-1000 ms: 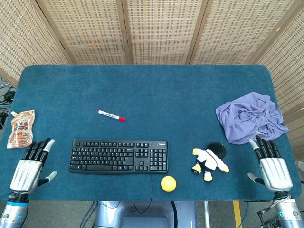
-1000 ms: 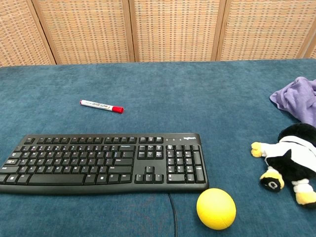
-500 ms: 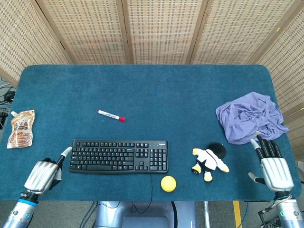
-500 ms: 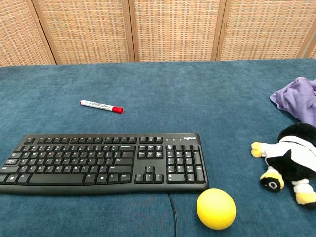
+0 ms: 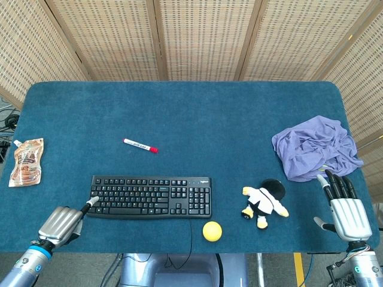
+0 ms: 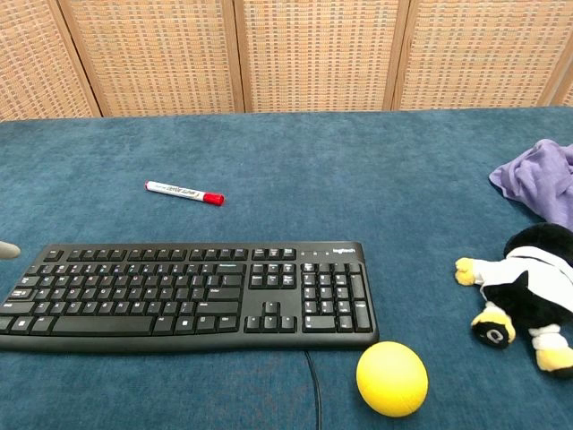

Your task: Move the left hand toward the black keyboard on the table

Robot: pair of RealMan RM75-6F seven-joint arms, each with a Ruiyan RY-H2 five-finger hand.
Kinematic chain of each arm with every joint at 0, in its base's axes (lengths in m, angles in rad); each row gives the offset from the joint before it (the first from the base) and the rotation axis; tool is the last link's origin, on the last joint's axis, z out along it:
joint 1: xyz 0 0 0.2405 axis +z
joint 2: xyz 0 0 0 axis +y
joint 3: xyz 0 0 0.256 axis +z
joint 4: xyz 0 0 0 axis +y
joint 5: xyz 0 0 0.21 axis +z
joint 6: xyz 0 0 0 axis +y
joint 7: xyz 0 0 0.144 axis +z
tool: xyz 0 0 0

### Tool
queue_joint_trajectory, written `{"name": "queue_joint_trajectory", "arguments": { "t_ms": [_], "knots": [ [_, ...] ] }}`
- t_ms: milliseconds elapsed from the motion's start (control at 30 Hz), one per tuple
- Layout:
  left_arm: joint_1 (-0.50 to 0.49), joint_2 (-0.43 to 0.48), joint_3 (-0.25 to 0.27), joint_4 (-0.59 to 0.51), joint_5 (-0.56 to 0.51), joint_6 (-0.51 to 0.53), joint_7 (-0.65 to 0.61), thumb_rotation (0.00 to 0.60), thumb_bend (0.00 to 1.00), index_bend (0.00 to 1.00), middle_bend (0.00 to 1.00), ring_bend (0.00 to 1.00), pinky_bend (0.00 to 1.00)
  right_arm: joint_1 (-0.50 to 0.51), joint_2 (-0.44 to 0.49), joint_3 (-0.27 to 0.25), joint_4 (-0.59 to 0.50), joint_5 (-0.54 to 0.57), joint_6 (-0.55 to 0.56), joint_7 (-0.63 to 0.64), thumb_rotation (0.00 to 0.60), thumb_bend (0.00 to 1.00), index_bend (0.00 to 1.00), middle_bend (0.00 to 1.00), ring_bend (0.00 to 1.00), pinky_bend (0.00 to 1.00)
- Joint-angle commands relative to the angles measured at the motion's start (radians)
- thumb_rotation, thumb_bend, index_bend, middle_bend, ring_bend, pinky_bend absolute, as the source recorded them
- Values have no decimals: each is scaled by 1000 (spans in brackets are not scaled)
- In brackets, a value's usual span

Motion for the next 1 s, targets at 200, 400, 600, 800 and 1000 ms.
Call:
{"name": "queue_joint_trajectory", "arguments": {
  "t_ms": [200, 400, 600, 800, 1000],
  "knots": [
    [-78, -26, 9, -19, -189, -37, 138, 600, 954, 0, 717, 660, 464, 1, 2, 2, 1, 3, -2, 8, 600, 0, 0, 0, 0, 0],
    [-119, -53, 23, -12, -270, -40, 186, 600, 954, 0, 717, 660, 464, 0, 5, 3, -1, 3, 0, 16, 600, 0, 0, 0, 0, 0],
    [-152, -87, 37, -8, -322, -25, 222, 600, 954, 0, 717, 660, 464, 0, 6, 4, 0, 2, 2, 24, 600, 0, 0, 0, 0, 0],
    [-173, -104, 48, -10, -353, -17, 242, 600, 954, 0, 717, 659, 464, 0, 8, 7, 0, 3, 3, 31, 600, 0, 0, 0, 0, 0],
    [-196, -126, 54, -8, -388, -5, 262, 600, 954, 0, 717, 660, 464, 0, 9, 7, 1, 2, 4, 35, 600, 0, 0, 0, 0, 0]
  ]
}}
